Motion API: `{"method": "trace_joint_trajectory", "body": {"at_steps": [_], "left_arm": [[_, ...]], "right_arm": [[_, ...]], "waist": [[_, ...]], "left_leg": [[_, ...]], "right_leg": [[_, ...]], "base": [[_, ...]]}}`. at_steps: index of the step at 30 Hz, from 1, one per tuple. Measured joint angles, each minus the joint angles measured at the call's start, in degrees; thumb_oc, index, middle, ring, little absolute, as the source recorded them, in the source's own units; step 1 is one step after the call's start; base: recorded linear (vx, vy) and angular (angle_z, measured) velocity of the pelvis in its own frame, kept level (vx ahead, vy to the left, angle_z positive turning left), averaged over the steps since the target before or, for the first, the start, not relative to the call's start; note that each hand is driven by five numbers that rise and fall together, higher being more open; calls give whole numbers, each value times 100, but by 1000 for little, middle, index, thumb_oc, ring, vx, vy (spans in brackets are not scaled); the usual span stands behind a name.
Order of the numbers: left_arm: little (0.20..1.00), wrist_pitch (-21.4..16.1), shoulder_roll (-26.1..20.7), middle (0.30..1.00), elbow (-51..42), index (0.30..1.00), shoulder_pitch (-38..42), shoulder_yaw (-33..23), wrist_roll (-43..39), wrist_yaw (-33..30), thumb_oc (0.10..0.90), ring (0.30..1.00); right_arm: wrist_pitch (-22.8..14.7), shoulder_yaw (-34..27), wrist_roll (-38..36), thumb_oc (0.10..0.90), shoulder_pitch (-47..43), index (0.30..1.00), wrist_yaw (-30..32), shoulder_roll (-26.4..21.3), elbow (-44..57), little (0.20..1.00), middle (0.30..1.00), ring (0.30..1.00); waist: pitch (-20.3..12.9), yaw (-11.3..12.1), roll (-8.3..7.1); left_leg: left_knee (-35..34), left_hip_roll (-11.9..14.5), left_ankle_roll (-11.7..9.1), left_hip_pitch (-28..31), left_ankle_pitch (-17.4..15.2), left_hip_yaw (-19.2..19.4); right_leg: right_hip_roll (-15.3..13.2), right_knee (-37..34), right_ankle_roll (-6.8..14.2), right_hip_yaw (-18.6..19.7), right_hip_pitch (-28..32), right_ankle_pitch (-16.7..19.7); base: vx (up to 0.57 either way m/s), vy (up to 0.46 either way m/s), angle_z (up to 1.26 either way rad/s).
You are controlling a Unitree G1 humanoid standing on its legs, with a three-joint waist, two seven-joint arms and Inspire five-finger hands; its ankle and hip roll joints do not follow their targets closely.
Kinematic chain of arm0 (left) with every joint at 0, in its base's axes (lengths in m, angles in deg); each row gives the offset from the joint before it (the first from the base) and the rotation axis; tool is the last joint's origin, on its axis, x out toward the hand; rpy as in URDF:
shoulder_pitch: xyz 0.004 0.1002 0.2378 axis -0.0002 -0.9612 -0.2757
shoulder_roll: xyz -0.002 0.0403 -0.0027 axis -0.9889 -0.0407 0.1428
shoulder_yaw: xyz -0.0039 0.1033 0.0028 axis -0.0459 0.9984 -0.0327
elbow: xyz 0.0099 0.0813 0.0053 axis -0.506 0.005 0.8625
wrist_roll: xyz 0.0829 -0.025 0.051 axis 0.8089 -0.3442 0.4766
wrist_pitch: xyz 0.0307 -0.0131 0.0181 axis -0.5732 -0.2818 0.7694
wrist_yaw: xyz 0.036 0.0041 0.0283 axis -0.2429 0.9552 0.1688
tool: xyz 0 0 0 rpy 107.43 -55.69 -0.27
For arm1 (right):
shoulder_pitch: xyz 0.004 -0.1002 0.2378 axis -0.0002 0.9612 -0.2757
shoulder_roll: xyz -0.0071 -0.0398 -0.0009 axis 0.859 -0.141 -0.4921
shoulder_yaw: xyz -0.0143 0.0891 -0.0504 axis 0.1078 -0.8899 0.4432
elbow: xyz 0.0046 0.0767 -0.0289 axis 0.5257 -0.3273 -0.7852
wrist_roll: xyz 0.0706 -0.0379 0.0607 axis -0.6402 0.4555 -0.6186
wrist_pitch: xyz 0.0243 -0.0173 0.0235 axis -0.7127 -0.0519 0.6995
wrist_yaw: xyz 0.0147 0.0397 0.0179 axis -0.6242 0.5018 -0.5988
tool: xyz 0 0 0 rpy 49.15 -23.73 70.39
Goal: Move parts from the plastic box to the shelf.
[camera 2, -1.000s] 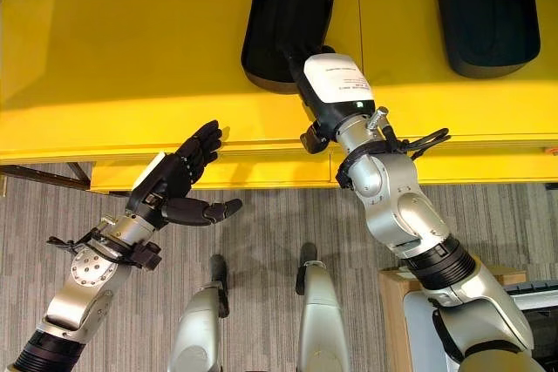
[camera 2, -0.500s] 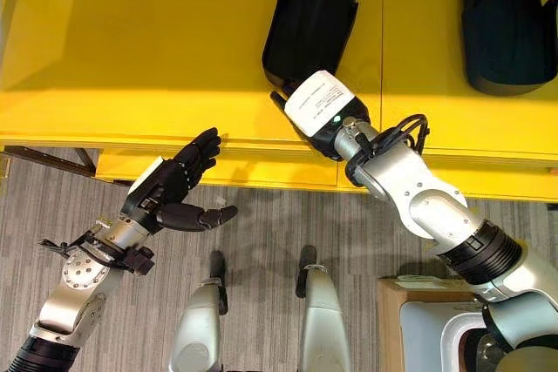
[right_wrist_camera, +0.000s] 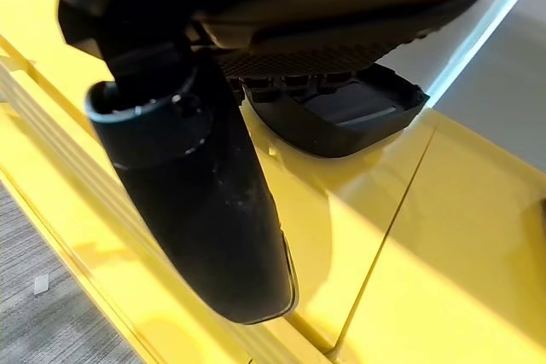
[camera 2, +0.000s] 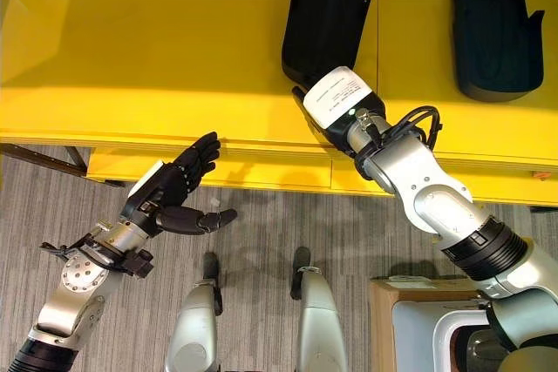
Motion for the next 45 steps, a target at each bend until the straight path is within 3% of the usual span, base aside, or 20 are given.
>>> {"method": "trace_joint_trajectory", "body": {"at_steps": [5, 17, 45], "left_arm": [[1000, -1, -24, 1000, 2, 1000, -23, -1, 1, 0, 900, 1000], [1000, -2, -23, 1000, 2, 1000, -106, -21, 0, -3, 900, 1000], [1000, -4, -23, 1000, 2, 1000, -176, -119, -2, 1, 900, 1000]], "right_arm": [[-92, 7, -122, 900, -249, 1000, 86, -65, -387, 1000, 1000, 1000], [-462, 190, -455, 900, -195, 1000, -150, -213, 553, 1000, 1000, 1000], [-519, 212, -452, 900, 31, 1000, -425, -283, 549, 1000, 1000, 1000]], "waist": [[0, 30, -6], [1, 6, -5], [4, 2, -12]], "left_leg": [[56, 1, 1, -21, -33, 7], [54, 1, -2, -8, -55, 27], [78, 11, 0, -1, -66, 18]], "right_leg": [[0, -29, 11, 13, 8, 23], [10, -35, 8, 33, 11, 24], [17, -54, 5, 29, 45, 31]], "base": [[0, 0, 0], [0, 0, 0], [0, 0, 0]]}}
